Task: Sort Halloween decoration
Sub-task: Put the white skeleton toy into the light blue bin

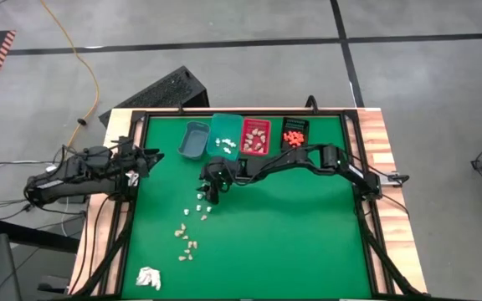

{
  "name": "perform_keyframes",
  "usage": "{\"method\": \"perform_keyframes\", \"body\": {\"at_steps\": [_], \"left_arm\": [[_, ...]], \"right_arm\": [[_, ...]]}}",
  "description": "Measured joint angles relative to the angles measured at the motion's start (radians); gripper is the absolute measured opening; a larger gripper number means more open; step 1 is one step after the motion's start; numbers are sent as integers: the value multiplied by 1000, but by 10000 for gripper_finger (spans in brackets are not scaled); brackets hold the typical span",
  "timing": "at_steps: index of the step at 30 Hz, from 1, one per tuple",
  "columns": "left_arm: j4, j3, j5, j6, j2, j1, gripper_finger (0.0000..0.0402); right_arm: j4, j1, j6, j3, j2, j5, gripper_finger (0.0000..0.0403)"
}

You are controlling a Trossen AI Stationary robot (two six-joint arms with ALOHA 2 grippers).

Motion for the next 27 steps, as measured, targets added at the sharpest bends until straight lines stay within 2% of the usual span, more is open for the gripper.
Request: {"method": "perform_keyframes", "body": {"at_steps": [11, 19, 27], "left_arm": [[5, 0, -5, 3, -1, 0, 210], [-41, 0, -18, 3, 0, 0, 210], [-47, 1, -25, 2, -1, 0, 210]], "right_arm": [[-61, 0, 60, -1, 18, 23, 225], [-87, -10, 48, 0, -83, 29, 225], [-143, -2, 50, -1, -78, 46, 225]]}}
